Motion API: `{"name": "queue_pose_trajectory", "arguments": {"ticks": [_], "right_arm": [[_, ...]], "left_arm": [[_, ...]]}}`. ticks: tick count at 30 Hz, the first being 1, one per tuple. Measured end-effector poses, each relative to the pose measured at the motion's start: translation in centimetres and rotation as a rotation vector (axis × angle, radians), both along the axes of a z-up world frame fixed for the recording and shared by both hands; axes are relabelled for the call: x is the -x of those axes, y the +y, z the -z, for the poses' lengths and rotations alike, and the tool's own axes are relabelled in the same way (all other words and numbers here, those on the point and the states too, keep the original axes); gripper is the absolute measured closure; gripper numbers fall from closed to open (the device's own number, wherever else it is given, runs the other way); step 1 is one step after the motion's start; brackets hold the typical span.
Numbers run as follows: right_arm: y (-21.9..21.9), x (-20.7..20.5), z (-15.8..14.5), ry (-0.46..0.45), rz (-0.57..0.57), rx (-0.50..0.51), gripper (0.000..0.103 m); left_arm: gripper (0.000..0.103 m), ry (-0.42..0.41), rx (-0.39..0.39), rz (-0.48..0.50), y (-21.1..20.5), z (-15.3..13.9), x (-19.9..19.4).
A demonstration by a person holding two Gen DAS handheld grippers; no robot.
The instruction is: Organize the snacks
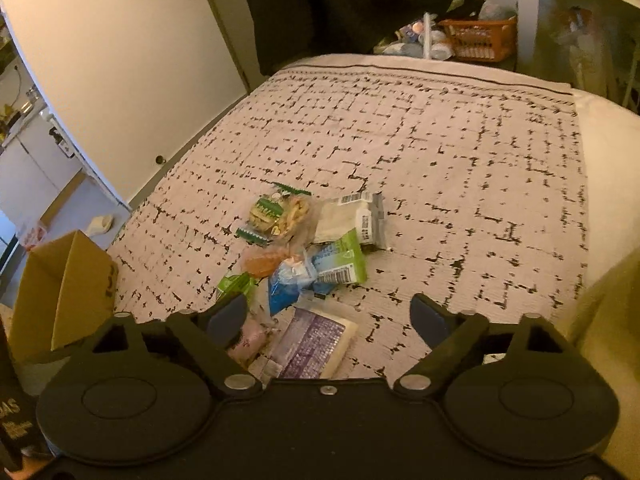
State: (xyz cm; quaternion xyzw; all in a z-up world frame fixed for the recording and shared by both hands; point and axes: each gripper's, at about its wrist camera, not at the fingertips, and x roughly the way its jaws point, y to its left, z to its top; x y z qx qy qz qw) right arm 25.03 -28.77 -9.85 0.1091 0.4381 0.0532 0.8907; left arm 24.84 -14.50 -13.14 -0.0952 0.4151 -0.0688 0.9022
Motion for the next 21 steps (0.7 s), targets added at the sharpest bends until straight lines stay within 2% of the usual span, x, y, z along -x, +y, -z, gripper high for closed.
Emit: {"name": "queue_pose_trajectory", "arguments": {"ticks": [6, 10, 13, 17, 19, 21], "right_arm": [[0.6, -1.6, 0.9, 0.002, -0.02, 0.025, 0.033], [0.1, -3.2, 2.7, 0.045, -0.019, 0.02, 0.047], [-0.5, -4.0, 3.9, 0.065, -0.003, 0.01, 0.055], [-0.8, -4.7, 4.7, 0.068, -0.002, -0.021, 0.062], [-0.6, -4.7, 4.8, 0.064, -0.014, -0.036, 0.064], [-0.3, -4.7, 4.6, 0.053, -0.027, -0.035, 0.066]], "left_arm": [[0.028, 0.024, -0.004, 0.048, -0.8, 2.4, -1.1], [0.031, 0.011, 0.0, 0.074, -1.1, 3.2, -1.5], [0.033, 0.043, 0.036, 0.126, -1.6, 4.0, -2.1], [0.038, 0.034, -0.012, 0.141, -2.3, 4.7, -1.9], [0.045, 0.034, -0.002, 0.125, -2.2, 4.8, -2.1], [0.064, 0.03, -0.003, 0.104, -1.9, 4.8, -2.2]]}}
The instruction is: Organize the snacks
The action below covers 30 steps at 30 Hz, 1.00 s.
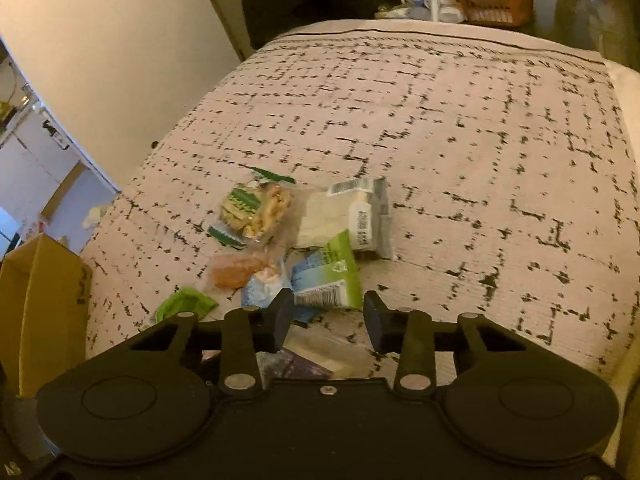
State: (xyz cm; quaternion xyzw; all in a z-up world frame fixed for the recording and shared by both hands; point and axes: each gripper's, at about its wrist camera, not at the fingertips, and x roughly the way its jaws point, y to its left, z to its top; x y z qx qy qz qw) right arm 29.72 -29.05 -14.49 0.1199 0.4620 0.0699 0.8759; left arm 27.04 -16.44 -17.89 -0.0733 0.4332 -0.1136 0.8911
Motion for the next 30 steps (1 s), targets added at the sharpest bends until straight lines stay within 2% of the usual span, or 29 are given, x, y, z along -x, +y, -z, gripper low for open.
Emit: {"name": "queue_pose_trajectory", "arguments": {"ticks": [3, 5, 9, 14, 15, 16, 18, 24, 30], "right_arm": [[0.5, -0.2, -0.3, -0.018, -0.01, 0.013, 0.07], [0.5, -0.4, -0.2, -0.022, -0.015, 0.008, 0.073], [0.3, -0.9, 0.3, -0.016, 0.019, 0.037, 0.073], [-0.2, -1.4, 1.4, -0.016, 0.017, 0.005, 0.075], [-0.2, -1.2, 1.4, -0.028, 0.016, -0.001, 0.088], [-0.2, -1.1, 1.3, -0.033, 0.014, -0.006, 0.096], [-0.2, -0.8, 0.7, -0.047, 0.005, -0.02, 0.102], [0.9, 0.9, -2.4, -0.136, -0.026, 0.008, 0.103], [3.3, 2.6, -5.0, -0.188, -0.072, 0.033, 0.103]], "left_arm": [[0.07, 0.017, 0.033, -0.022, 0.8, -0.2, -0.2], [0.071, 0.027, 0.042, -0.033, 1.2, -0.4, -0.2], [0.071, 0.033, 0.054, -0.057, 1.8, -0.8, 0.0], [0.071, 0.017, 0.068, -0.077, 2.2, -1.3, 0.2], [0.071, 0.021, 0.069, -0.081, 2.3, -1.3, 0.1], [0.071, 0.026, 0.07, -0.085, 2.3, -1.2, 0.1], [0.071, 0.041, 0.083, -0.096, 2.6, -1.2, 0.1], [0.071, 0.013, 0.101, -0.115, 3.2, -2.7, 0.7], [0.071, -0.002, 0.103, -0.128, 3.9, -4.3, 1.5]]}}
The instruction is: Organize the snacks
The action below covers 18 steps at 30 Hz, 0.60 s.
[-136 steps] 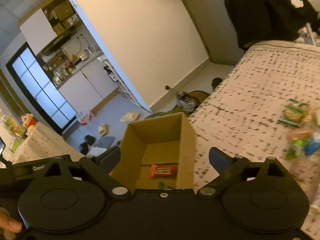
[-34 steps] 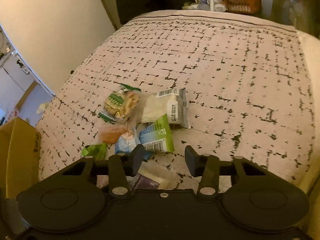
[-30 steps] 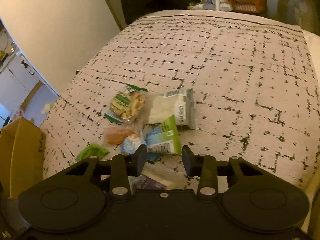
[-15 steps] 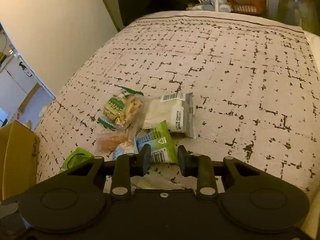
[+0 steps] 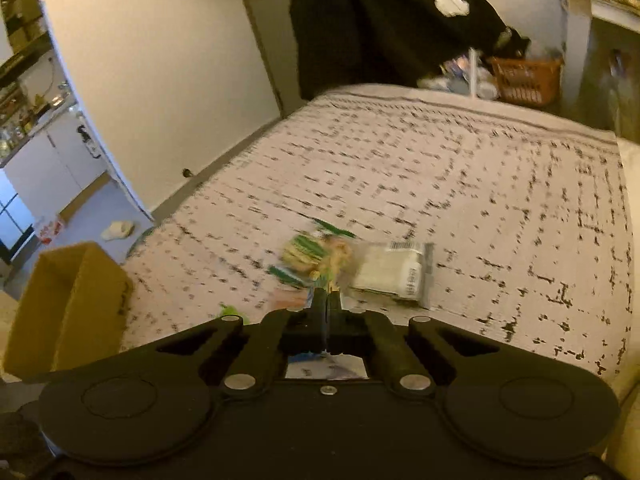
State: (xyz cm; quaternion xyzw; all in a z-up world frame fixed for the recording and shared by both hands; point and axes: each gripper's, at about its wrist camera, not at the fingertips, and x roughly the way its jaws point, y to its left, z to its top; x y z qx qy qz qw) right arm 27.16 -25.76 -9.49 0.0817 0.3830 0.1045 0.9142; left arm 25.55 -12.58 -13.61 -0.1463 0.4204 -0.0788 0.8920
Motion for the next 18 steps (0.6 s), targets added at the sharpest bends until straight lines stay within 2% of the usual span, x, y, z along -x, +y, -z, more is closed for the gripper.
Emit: {"name": "queue_pose_trajectory", "arguments": {"ticks": [8, 15, 18], "right_arm": [[3.2, 2.2, -3.1, -0.069, -0.042, 0.027, 0.103], [3.4, 3.2, -3.2, -0.052, -0.039, 0.023, 0.103], [3.6, 3.4, -3.3, -0.017, -0.042, -0.03, 0.103]], "left_arm": [[0.071, -0.034, -0.018, -0.035, 1.9, -2.8, 1.9], [0.071, -0.049, -0.017, -0.069, 4.4, -4.2, 4.0], [0.071, -0.054, -0.012, -0.089, 5.3, -4.8, 4.6]]}}
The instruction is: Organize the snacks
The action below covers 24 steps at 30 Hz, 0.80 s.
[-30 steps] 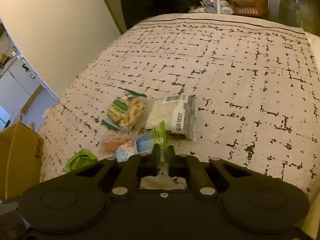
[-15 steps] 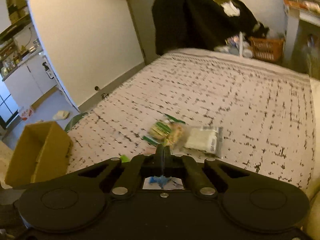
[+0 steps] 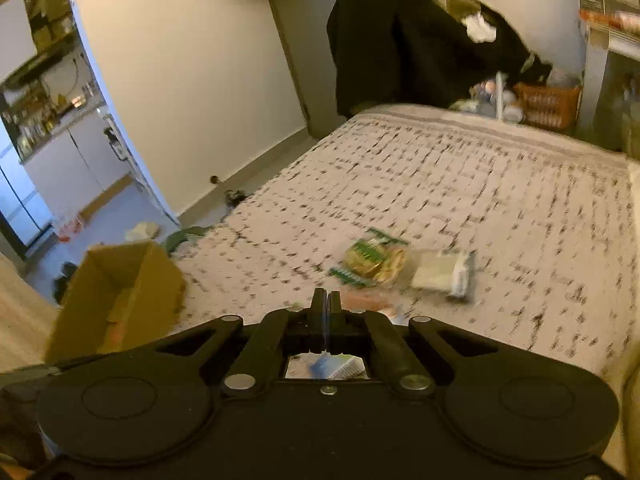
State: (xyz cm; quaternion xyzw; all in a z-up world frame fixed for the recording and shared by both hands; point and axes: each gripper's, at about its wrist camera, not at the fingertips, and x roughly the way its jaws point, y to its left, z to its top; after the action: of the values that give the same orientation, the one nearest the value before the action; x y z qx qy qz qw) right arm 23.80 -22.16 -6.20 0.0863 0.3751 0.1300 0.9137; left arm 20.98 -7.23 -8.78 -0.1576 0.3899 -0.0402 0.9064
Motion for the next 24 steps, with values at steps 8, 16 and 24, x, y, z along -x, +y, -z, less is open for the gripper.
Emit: {"name": "queue_pose_trajectory", "arguments": {"ticks": [8, 16, 24], "right_arm": [[3.3, -1.7, 3.3, 0.13, -0.074, 0.151, 0.055], [5.6, -3.4, 6.9, 0.176, -0.159, 0.31, 0.033], [6.2, -4.4, 9.7, 0.243, -0.185, 0.38, 0.051]], "left_arm": [[0.071, -0.019, 0.002, -0.024, 2.0, -1.1, 1.1], [0.071, -0.028, 0.0, -0.074, 4.2, -1.9, 1.9], [0.071, -0.031, -0.031, -0.183, 7.6, -2.6, 2.3]]}}
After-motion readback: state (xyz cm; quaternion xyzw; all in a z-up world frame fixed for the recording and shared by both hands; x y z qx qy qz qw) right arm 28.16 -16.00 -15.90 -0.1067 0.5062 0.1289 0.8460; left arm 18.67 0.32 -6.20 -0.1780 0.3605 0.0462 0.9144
